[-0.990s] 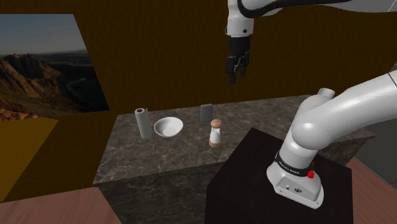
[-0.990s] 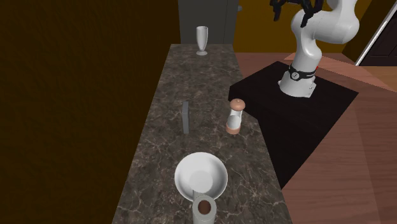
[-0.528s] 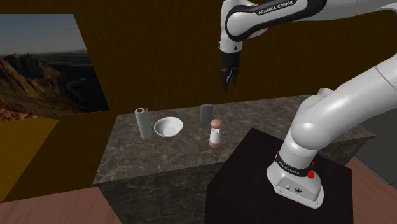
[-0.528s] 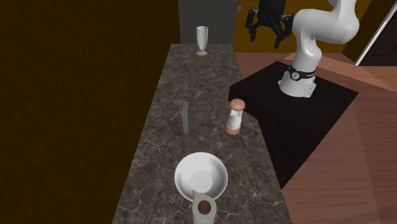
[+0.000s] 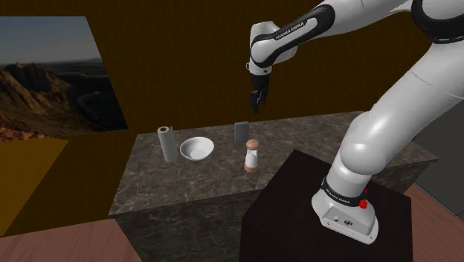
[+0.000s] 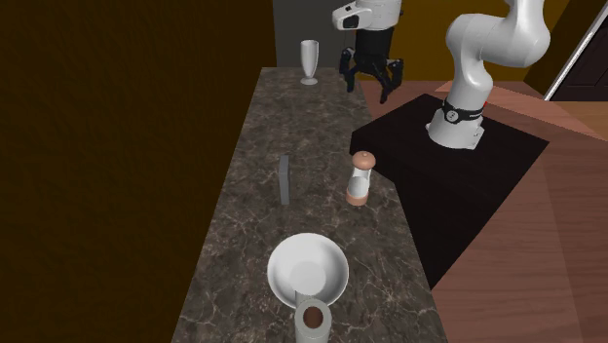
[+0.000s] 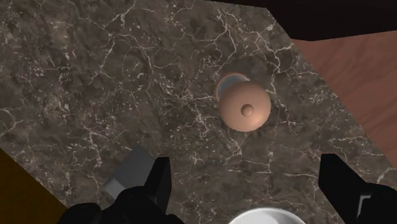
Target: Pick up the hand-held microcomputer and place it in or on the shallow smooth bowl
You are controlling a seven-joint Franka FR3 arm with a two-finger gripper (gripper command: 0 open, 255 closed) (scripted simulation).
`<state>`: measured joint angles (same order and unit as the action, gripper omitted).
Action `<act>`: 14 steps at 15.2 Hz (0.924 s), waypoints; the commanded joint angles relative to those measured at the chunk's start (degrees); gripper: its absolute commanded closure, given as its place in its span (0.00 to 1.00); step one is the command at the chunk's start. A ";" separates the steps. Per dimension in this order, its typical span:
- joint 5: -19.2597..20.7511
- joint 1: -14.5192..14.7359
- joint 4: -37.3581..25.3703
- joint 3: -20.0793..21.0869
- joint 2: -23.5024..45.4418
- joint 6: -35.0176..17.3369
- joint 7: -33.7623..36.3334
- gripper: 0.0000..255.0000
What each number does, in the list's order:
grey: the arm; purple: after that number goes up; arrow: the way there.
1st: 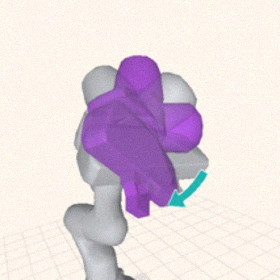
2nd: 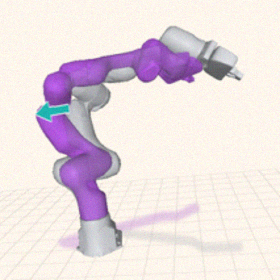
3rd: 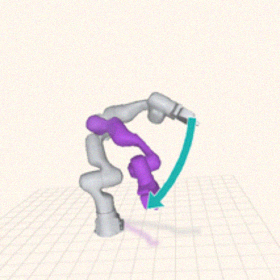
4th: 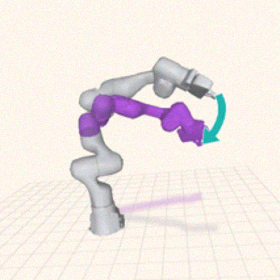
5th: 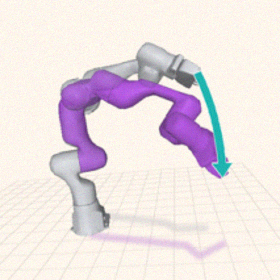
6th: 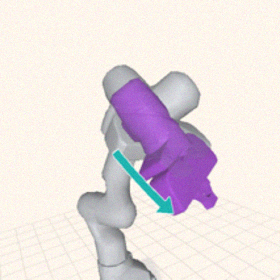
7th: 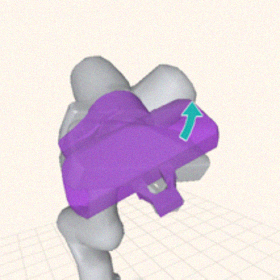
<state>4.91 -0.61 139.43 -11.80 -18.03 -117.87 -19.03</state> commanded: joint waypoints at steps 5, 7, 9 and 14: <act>-2.43 0.15 -4.57 -2.94 13.10 -9.67 -8.09 0.00; -3.95 0.03 -6.86 -3.47 17.67 -12.20 -10.99 0.00; -5.72 -0.27 -9.49 -3.72 22.28 -14.39 -13.93 0.00; -10.29 -2.09 -17.45 -2.90 33.73 -18.33 -20.92 0.00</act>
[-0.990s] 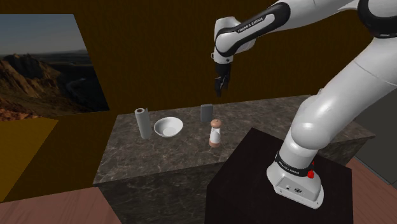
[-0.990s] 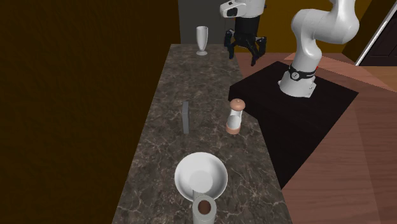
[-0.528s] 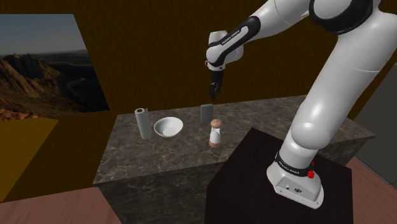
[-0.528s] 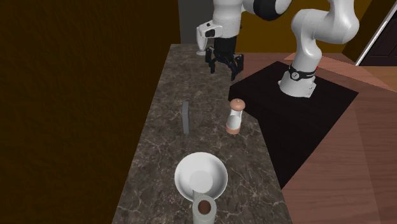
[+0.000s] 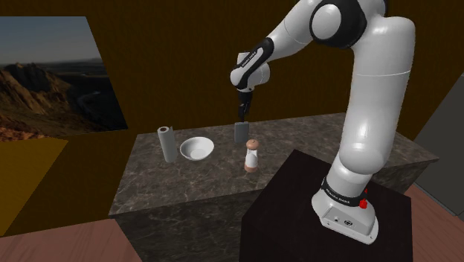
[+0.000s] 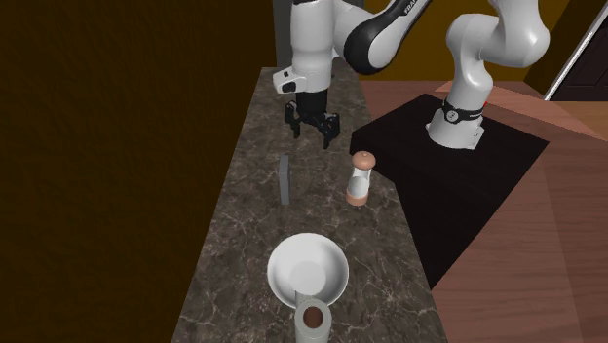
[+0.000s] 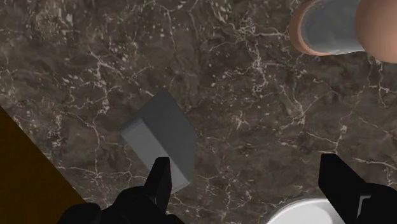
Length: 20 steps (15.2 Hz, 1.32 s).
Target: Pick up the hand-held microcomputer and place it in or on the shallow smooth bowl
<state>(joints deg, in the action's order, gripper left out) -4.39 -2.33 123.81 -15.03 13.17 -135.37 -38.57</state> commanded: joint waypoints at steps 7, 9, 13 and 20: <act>-5.29 -4.23 -16.37 3.29 18.26 -2.92 -8.73 0.00; -5.69 -4.78 -18.34 3.79 20.61 -3.43 -9.44 0.00; -6.26 -5.12 -18.65 4.28 22.94 -5.43 -9.80 0.00; -6.62 -5.35 -18.96 4.60 24.50 -6.67 -10.02 0.00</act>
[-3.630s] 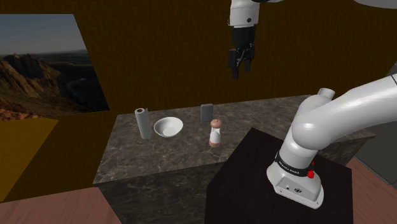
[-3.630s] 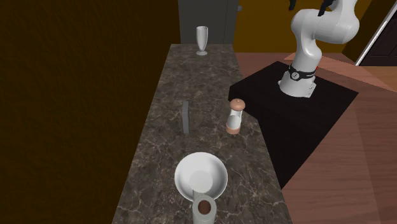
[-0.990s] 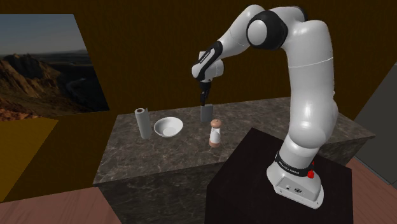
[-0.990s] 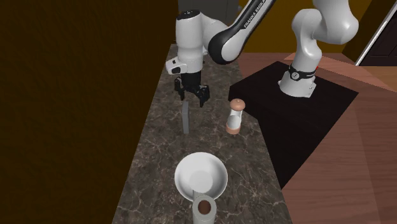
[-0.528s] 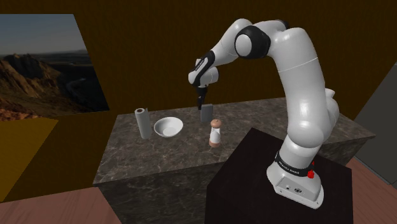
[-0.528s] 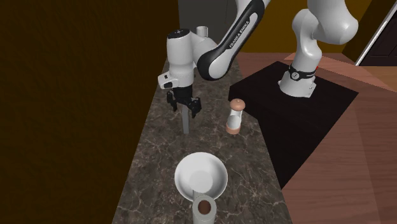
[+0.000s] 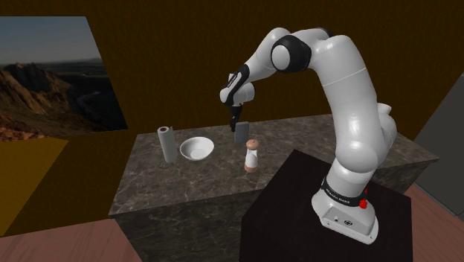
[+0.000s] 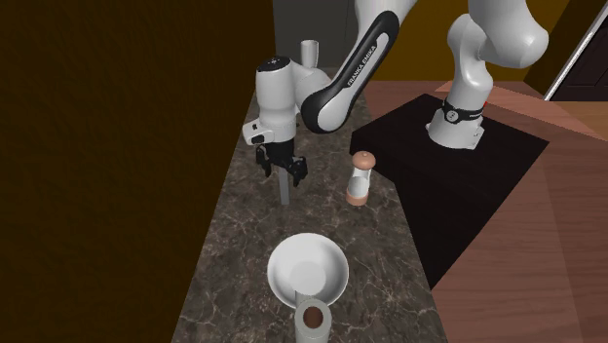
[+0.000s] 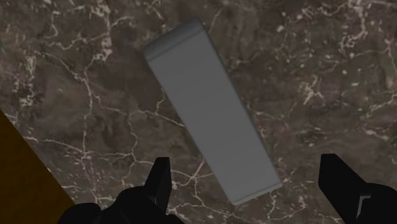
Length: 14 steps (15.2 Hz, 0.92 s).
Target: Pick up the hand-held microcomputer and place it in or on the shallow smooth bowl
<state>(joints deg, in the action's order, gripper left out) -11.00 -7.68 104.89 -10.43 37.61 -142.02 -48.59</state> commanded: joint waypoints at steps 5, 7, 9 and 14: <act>-0.01 0.00 -0.03 0.01 0.04 -0.01 0.00 1.00; -0.01 0.00 -0.03 0.01 0.04 -0.01 0.00 1.00; -0.01 0.00 -0.04 0.01 0.04 -0.02 0.00 1.00; 0.13 0.09 0.08 -0.12 -0.55 0.46 0.09 1.00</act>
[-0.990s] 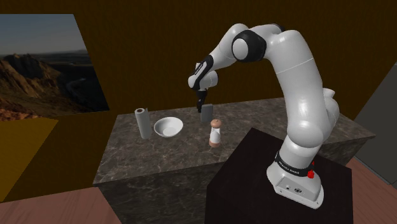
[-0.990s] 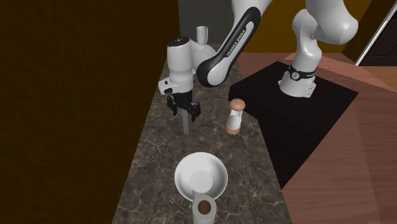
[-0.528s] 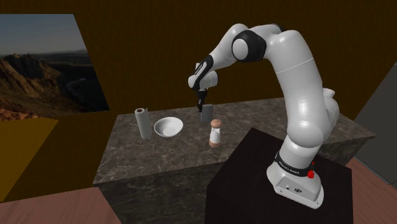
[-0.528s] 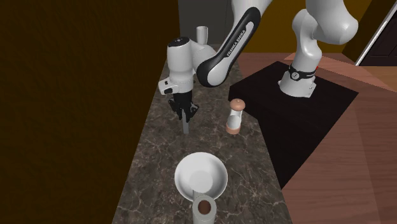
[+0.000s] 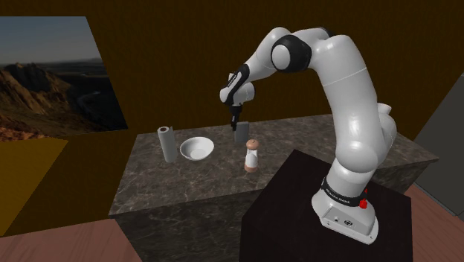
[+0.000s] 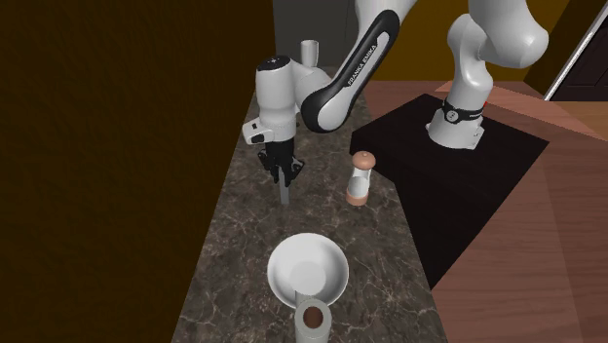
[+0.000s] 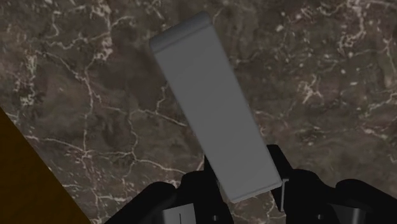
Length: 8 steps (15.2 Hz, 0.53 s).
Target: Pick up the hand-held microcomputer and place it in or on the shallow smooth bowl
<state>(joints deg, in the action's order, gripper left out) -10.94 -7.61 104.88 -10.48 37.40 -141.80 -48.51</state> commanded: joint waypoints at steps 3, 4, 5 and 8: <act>0.49 0.29 0.36 -0.44 -2.11 1.72 0.28 1.00; 0.63 0.38 0.43 -0.56 -2.69 2.23 0.38 1.00; 0.78 0.46 0.49 -0.68 -3.26 2.74 0.47 1.00; 1.21 0.71 0.58 -1.03 -4.92 4.30 0.76 1.00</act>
<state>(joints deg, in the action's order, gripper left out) -9.88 -6.97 105.51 -11.38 33.03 -138.09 -47.84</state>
